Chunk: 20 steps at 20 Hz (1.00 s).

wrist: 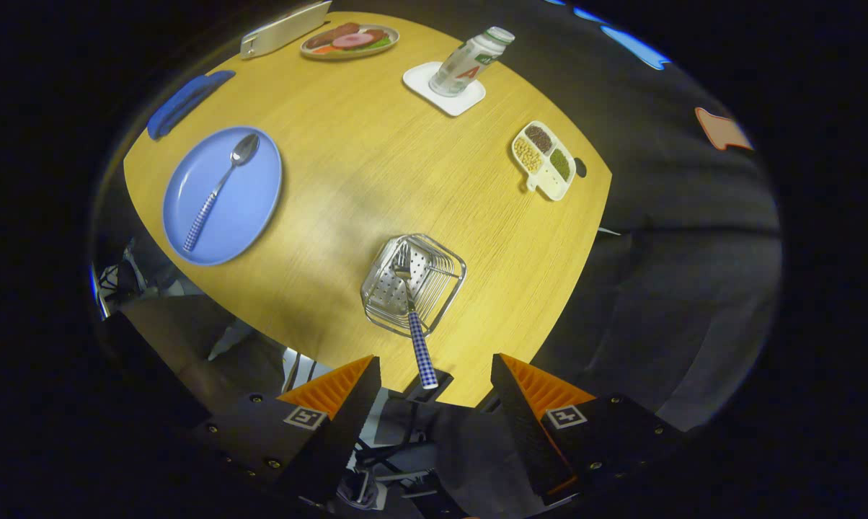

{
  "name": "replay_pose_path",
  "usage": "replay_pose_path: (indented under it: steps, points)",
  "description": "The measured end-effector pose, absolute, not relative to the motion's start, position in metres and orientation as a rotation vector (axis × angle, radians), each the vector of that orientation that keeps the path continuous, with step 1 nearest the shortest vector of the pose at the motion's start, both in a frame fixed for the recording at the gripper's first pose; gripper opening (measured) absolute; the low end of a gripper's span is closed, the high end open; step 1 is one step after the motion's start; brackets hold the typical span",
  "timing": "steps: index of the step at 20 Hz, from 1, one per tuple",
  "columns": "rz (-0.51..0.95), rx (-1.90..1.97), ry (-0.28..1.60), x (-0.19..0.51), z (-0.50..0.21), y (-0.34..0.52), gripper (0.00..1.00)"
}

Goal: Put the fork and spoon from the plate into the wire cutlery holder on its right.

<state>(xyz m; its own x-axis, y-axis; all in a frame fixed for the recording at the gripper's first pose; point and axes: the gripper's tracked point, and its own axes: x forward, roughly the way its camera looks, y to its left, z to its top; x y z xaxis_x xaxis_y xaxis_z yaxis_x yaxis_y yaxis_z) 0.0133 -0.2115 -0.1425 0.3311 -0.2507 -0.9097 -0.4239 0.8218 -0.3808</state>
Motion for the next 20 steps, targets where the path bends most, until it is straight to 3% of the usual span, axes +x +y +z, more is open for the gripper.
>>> replay_pose_path:
  steps: [8, 20]
  points:
    - [0.016, -0.362, 0.979, -0.004, -0.123, -0.153, 0.95]
    - [0.029, -0.086, 0.681, -0.007, -0.109, -0.063, 0.95]
